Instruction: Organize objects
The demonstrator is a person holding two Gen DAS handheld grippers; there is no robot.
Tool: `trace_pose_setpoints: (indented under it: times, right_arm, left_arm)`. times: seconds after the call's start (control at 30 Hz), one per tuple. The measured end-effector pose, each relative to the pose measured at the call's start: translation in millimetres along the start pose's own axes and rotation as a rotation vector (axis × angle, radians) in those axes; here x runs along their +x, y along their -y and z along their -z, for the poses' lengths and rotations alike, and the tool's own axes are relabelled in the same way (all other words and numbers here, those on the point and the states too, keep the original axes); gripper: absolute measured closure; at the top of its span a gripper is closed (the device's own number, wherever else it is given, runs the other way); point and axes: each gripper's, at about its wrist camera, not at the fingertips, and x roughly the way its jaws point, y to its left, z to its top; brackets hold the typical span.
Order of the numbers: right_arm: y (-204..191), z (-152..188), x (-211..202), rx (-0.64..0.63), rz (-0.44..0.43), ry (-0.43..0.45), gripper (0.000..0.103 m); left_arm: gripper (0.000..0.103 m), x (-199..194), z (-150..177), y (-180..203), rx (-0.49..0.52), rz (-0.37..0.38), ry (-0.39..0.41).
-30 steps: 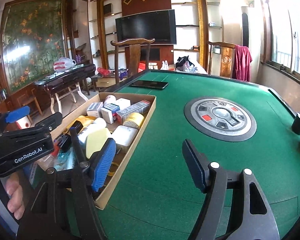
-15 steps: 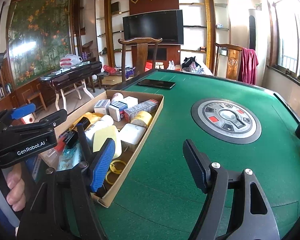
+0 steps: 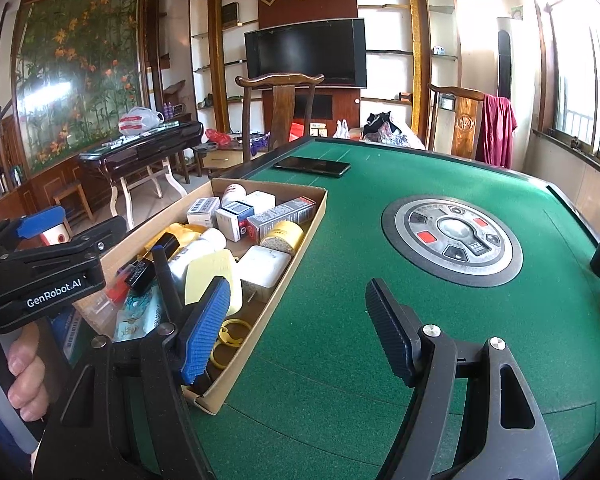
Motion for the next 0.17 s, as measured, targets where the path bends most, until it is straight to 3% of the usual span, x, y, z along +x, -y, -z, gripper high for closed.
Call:
trace_pose_setpoints:
  times: [0.17]
  right_arm:
    - [1.6, -0.2, 1.4, 0.006, -0.001, -0.004, 0.032]
  left_arm:
    - [0.013, -0.2, -0.3, -1.2, 0.006, -0.008, 0.005]
